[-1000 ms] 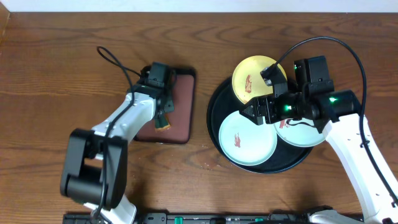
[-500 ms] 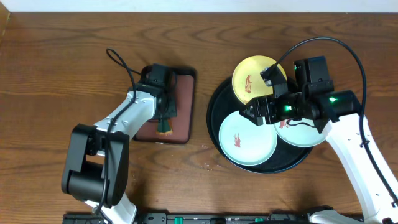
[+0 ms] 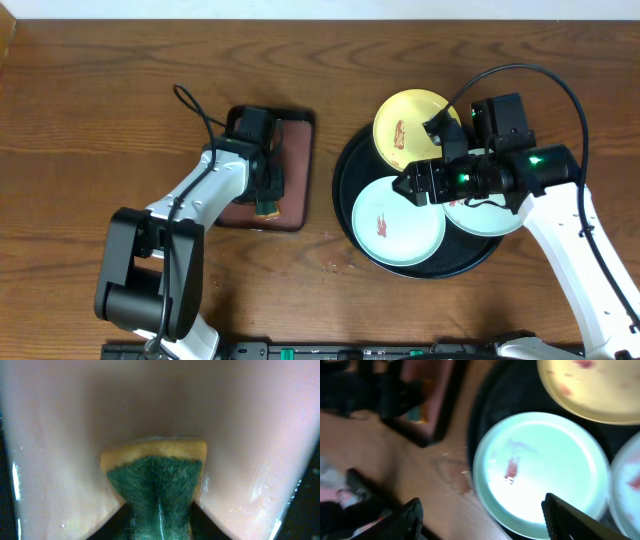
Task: Clean dirty plates on tray and stack at the side
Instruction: 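Carry the sponge with the left gripper onto the left pale green plate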
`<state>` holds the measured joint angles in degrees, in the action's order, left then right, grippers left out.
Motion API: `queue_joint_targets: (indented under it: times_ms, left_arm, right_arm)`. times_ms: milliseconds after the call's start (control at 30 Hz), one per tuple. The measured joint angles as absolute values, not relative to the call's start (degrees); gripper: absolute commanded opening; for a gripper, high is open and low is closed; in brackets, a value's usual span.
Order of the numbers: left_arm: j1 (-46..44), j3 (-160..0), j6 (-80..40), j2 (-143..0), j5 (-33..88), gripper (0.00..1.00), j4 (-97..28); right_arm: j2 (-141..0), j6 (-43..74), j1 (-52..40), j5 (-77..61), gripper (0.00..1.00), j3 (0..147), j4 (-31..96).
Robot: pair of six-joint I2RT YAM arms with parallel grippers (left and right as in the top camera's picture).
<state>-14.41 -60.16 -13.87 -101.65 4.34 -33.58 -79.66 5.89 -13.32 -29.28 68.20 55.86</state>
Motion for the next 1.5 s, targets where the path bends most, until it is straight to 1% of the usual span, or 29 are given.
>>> queue_joint_targets:
  times_ms: [33,133,200,300,467,567,767,933,1000,1100,1200,1267,1400,1467,1500]
  left_arm:
    - [-14.41,-59.75,-13.78,-101.65,4.34,0.08,-32.97]
    - [-14.41,-59.27,-14.09,-101.67,4.4,0.07,-32.29]
    - [-14.41,-59.27,-14.11,-101.67,4.62,0.07,-32.97]
    - [-14.41,-60.01,-14.13,-101.56,5.65,0.08,-36.93]
    - [-14.46,-63.88,-14.13,-98.04,7.53,0.07,-45.1]
    - [-14.46,-66.37,-14.15,-93.32,9.96,0.08,-46.17]
    - [-15.46,-67.81,-15.88,-84.71,15.11,0.08,-45.84]
    - [-20.1,-67.81,-17.02,-84.33,16.36,0.07,-43.92]
    - [-22.72,-67.81,-17.63,-84.55,16.45,0.07,-42.85]
    - [-26.28,-67.81,-19.07,-85.12,16.14,0.07,-40.95]
    - [-29.17,-67.81,-20.27,-85.97,15.57,0.07,-38.57]
    - [-30.44,-67.81,-21.26,-86.5,15.11,0.07,-37.36]
    - [-32.58,-67.81,-23.35,-88.29,14.63,0.07,-34.76]
    - [-33.54,-67.81,-24.45,-89.69,14.63,0.07,-34.04]
    - [-33.95,-67.81,-24.84,-90.37,14.61,0.07,-33.91]
  right_arm:
    - [-79.66,6.46,-13.32,-28.08,0.73,68.2,55.94]
    - [-79.66,9.54,-13.32,-22.65,0.72,67.59,55.9]
    - [-79.66,10.39,-13.32,-20.62,0.69,66.24,55.81]
    - [-79.66,11.7,-13.32,-17.89,0.58,62.54,55.37]
    - [-79.66,14.22,-13.32,-14.85,0.56,56.1,53.06]
    - [-79.66,16.34,-13.32,-12.67,0.52,53.76,53.01]
    - [-79.66,21.74,-13.32,-8.1,0.49,46.83,46.87]
    - [-79.66,24.32,-13.32,-5.45,0.48,40.64,37.71]
    - [-79.66,24.84,-13.32,-5.04,0.47,39.46,35.83]
    - [-79.66,25.26,-13.32,-4.56,0.41,37.98,33.56]
    - [-79.66,25.52,-13.32,-4.27,0.29,36.03,30.55]
    - [-79.66,25.85,-13.32,-4.19,0.25,34.94,28.75]
    - [-79.66,26.24,-13.32,-4.03,0.22,33.98,26.55]
    - [-79.66,26.52,-13.32,-4.05,0.22,33.98,25.85]
    - [-79.66,26.55,-13.32,-4.03,0.24,33.98,25.71]
